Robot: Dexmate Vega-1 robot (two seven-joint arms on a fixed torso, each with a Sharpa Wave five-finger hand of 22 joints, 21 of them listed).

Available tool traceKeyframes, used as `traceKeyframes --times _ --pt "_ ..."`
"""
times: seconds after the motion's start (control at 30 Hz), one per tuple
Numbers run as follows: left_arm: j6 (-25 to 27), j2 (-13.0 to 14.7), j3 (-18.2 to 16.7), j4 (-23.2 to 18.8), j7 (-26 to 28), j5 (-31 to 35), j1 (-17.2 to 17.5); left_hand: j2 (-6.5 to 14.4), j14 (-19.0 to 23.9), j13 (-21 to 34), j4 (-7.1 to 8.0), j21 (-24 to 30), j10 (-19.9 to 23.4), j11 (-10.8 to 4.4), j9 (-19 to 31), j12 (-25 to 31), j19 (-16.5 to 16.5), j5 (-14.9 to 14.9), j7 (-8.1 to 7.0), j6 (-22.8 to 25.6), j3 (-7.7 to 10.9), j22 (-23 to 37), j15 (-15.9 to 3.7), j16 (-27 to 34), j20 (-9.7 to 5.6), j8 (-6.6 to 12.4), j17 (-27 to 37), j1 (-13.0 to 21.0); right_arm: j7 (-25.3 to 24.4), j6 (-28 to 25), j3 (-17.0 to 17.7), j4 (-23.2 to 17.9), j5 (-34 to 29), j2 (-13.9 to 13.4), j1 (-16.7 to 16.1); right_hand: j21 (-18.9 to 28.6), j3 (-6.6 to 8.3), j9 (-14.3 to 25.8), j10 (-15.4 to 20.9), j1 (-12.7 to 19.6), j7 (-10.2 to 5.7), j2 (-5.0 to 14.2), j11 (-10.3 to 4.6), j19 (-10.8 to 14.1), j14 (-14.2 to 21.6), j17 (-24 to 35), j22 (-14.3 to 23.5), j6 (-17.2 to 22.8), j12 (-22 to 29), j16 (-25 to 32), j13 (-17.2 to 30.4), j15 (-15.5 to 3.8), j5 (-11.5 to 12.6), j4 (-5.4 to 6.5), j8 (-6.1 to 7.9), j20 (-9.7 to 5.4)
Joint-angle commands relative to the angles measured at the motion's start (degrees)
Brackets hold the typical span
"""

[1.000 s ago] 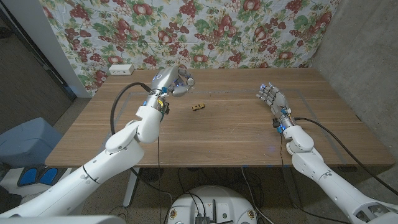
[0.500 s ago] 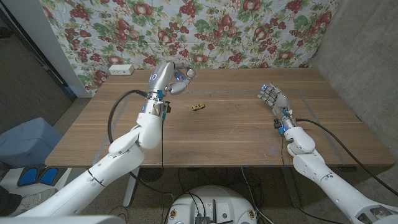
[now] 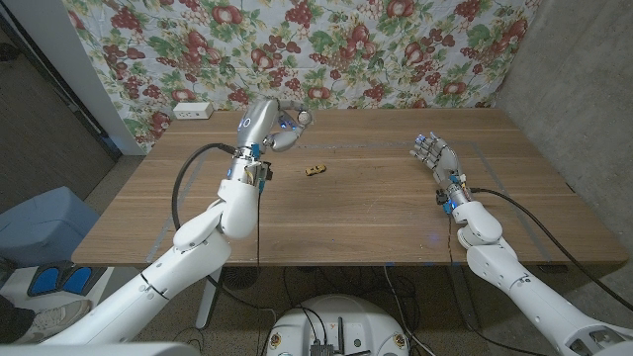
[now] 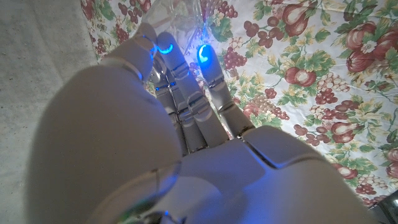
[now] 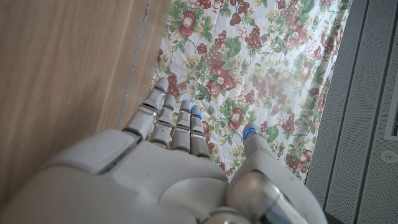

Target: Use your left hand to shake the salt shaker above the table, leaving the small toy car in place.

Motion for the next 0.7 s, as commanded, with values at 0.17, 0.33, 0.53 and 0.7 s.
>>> traceKeyframes --times 0.17,0.33,0.53,0.7 --pt "16.97 3.67 2.45 -6.94 -22.4 0.7 -3.81 9.28 0.39 3.04 0.54 0.57 5.64 -0.57 1.27 0.14 -0.43 0.36 3.08 4.05 1.04 0.1 -0.3 -0.04 -6.87 0.16 0.08 8.54 0.23 0.26 0.19 0.41 0.28 0.09 -0.09 -0.18 0.11 0.18 0.02 -0.32 -0.27 0.39 0.03 0.27 0.08 0.01 0.33 -0.06 0.32 -0.04 0.27 0.01 -0.05 -0.29 0.08 -0.23" --pt "17.17 4.08 2.81 -7.0 -22.06 0.19 -4.2 9.26 0.42 3.04 0.53 0.65 5.73 -0.6 1.27 0.13 -0.48 0.36 3.08 4.14 1.07 0.09 -0.3 -0.06 -6.88 0.18 0.1 8.55 0.3 0.31 0.17 0.72 0.35 0.24 0.01 -0.18 0.11 0.18 0.0 -0.34 -0.22 0.4 0.07 0.26 0.03 0.01 0.33 -0.13 0.32 -0.06 0.26 0.0 -0.05 -0.28 0.06 -0.2" --pt "17.51 4.27 3.33 -6.9 -21.71 -0.21 -4.7 9.26 0.34 3.09 0.5 0.79 5.8 -0.41 1.28 0.12 -0.52 0.37 3.1 4.14 1.13 0.09 -0.3 -0.15 -6.89 0.16 0.1 8.59 0.57 0.33 0.2 1.2 0.72 0.44 0.08 -0.17 0.13 0.17 -0.14 -0.35 -0.23 0.4 -0.03 0.27 0.02 0.01 0.33 -0.1 0.27 -0.06 0.26 0.1 -0.05 -0.28 0.08 -0.17" --pt "17.69 4.32 3.72 -6.69 -21.24 -0.46 -4.99 9.26 0.44 3.14 0.5 0.92 5.65 -0.34 1.28 0.01 -0.58 0.37 3.09 4.09 1.19 0.06 -0.3 -0.11 -6.89 0.12 0.21 8.6 0.95 0.17 0.06 1.82 0.87 0.62 0.52 -0.18 0.14 0.17 -0.04 -0.36 -0.26 0.41 0.18 0.25 0.0 0.0 0.33 -0.16 0.31 -0.07 0.26 0.12 -0.04 -0.29 0.06 -0.16"
